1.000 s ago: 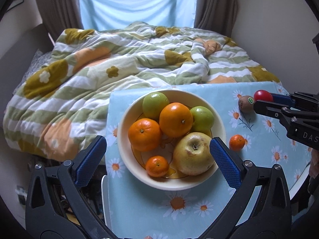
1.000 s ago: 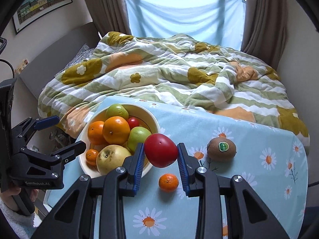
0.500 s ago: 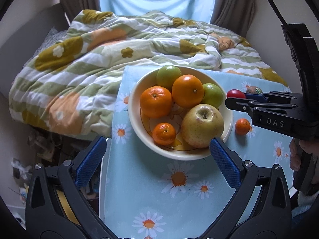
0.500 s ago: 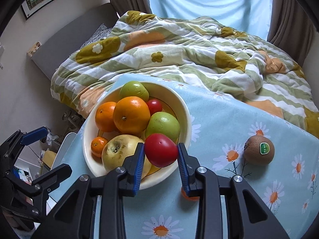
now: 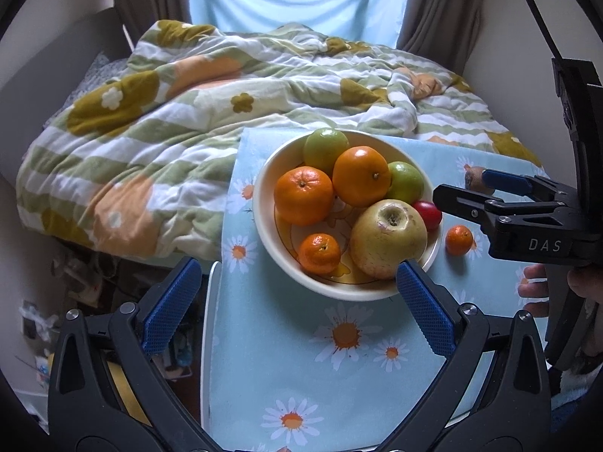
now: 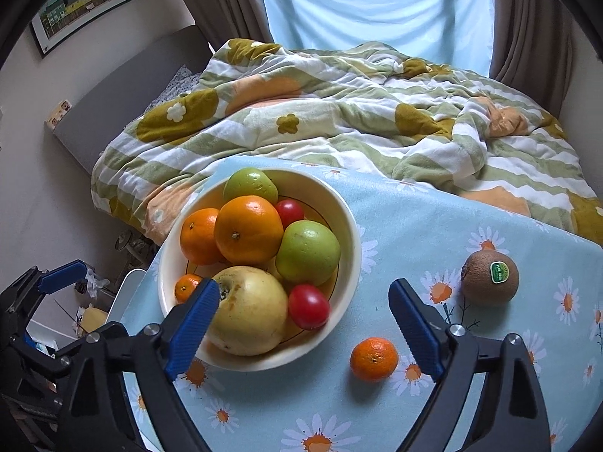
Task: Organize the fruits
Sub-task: 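Release the orange in the bowl while the right tool drops the tomato into it, then grasp the small tangerine with the left tool while the right tool grasps the kiwi, then carry the tangerine to the bowl with the left tool while the right tool carries the kiwi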
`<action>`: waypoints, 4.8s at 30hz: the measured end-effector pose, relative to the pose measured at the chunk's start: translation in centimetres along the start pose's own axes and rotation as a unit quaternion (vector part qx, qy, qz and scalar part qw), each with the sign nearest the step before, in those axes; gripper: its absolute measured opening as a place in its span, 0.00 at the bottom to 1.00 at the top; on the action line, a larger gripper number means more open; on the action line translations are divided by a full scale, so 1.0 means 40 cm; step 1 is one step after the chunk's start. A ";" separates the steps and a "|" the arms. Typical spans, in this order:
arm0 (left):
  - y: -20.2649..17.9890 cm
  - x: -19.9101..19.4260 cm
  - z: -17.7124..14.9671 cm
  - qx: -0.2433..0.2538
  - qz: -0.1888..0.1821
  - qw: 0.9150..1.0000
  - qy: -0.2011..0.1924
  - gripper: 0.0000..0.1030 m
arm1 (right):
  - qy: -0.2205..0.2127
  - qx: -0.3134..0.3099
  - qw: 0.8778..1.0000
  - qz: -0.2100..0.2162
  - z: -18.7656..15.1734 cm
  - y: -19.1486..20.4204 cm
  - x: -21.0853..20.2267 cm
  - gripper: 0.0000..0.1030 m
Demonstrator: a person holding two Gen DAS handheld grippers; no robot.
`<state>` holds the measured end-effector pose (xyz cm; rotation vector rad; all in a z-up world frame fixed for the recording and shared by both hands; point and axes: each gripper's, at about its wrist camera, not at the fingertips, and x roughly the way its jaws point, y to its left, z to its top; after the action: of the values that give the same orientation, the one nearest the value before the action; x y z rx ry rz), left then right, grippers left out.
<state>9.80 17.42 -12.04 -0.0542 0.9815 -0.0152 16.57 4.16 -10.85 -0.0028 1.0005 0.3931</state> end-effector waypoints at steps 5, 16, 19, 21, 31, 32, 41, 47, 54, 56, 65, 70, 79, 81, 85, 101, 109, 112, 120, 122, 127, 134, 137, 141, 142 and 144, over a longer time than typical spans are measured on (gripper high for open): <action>0.001 -0.022 0.025 0.020 -0.007 1.000 -0.011 1.00 | -0.033 0.008 0.999 -0.025 0.008 0.001 -0.052 0.99; -0.012 -0.062 0.098 0.063 -0.045 0.997 -0.027 1.00 | -0.058 0.035 0.995 -0.069 0.022 -0.016 -0.182 0.99; -0.025 -0.070 0.114 0.078 -0.054 0.995 -0.030 1.00 | -0.069 0.036 0.993 -0.084 0.023 -0.024 -0.225 0.99; -0.039 -0.077 0.123 0.086 -0.056 0.994 -0.034 1.00 | -0.072 0.037 0.993 -0.091 0.024 -0.038 -0.250 0.99; -0.163 -0.094 0.135 0.053 -0.045 0.996 -0.048 1.00 | -0.071 0.007 0.995 -0.066 0.022 -0.166 -0.311 0.99; -0.181 -0.094 0.131 0.047 -0.041 0.997 -0.048 1.00 | -0.068 0.001 0.996 -0.060 0.023 -0.184 -0.310 0.99; -0.338 -0.044 0.053 -0.024 -0.004 0.999 -0.030 1.00 | -0.024 -0.080 0.996 0.001 0.020 -0.310 -0.239 0.99; -0.426 0.043 -0.001 -0.062 0.017 0.998 -0.012 0.99 | 0.010 -0.100 0.994 0.040 0.002 -0.392 -0.141 0.99; -0.481 0.173 -0.037 -0.080 0.039 0.996 0.020 0.69 | 0.036 -0.102 0.992 0.067 -0.014 -0.460 -0.042 0.99; -0.491 0.203 -0.045 -0.084 0.044 0.995 0.026 0.67 | 0.041 -0.107 0.991 0.072 -0.018 -0.469 -0.020 0.99; -0.515 0.267 -0.049 -0.086 0.058 0.994 0.030 0.56 | 0.056 -0.143 0.984 0.087 -0.036 -0.467 0.038 0.99; -0.522 0.280 -0.050 -0.085 0.062 0.994 0.034 0.48 | 0.059 -0.162 0.981 0.090 -0.043 -0.455 0.057 0.99; -0.515 0.279 -0.057 -0.087 0.060 0.994 0.033 0.41 | 0.051 -0.180 0.978 0.090 -0.049 -0.419 0.086 0.94; -0.513 0.278 -0.059 -0.088 0.059 0.994 0.033 0.41 | 0.048 -0.185 0.978 0.087 -0.050 -0.408 0.092 0.94; -0.501 0.271 -0.065 -0.090 0.059 0.994 0.030 0.41 | 0.049 -0.200 0.976 0.073 -0.056 -0.388 0.110 0.79; -0.464 0.239 -0.094 -0.109 0.054 0.992 0.026 0.40 | 0.028 -0.172 0.984 0.044 -0.042 -0.388 0.118 0.56; -0.455 0.190 -0.092 -0.111 0.051 0.992 0.014 0.40 | 0.023 -0.164 0.985 0.057 -0.039 -0.367 0.078 0.54; -0.451 0.155 -0.088 -0.112 0.048 0.993 0.007 0.40 | 0.019 -0.165 0.984 0.060 -0.034 -0.351 0.049 0.54; -0.403 0.042 -0.072 -0.099 0.040 0.994 -0.023 0.40 | 0.006 -0.158 0.986 0.062 -0.010 -0.279 -0.048 0.54; -0.378 0.013 -0.064 -0.091 0.038 0.995 -0.030 0.40 | 0.003 -0.147 0.987 0.062 -0.005 -0.256 -0.072 0.54; -0.300 -0.047 -0.042 -0.072 0.034 0.996 -0.045 0.40 | -0.002 -0.119 0.991 0.060 0.002 -0.189 -0.122 0.54; -0.179 -0.079 -0.017 -0.039 0.019 0.998 -0.050 0.40 | -0.015 -0.091 0.995 0.049 0.004 -0.084 -0.153 0.54; -0.137 -0.073 -0.009 -0.024 0.009 0.999 -0.048 0.40 | -0.020 -0.077 0.996 0.043 0.004 -0.043 -0.153 0.54; -0.088 -0.052 0.002 0.000 -0.007 0.999 -0.043 0.40 | -0.025 -0.060 0.997 0.032 0.004 0.006 -0.145 0.54; -0.077 -0.043 0.005 0.006 -0.012 0.999 -0.041 0.40 | -0.026 -0.055 0.998 0.028 0.004 0.016 -0.141 0.54; -0.057 -0.022 0.013 0.018 -0.021 0.999 -0.036 0.40 | -0.027 -0.046 0.998 0.022 0.003 0.030 -0.134 0.54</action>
<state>9.76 15.19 -10.91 -0.0414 0.9067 -0.0697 13.72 3.58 -6.19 -0.0526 0.9290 0.4761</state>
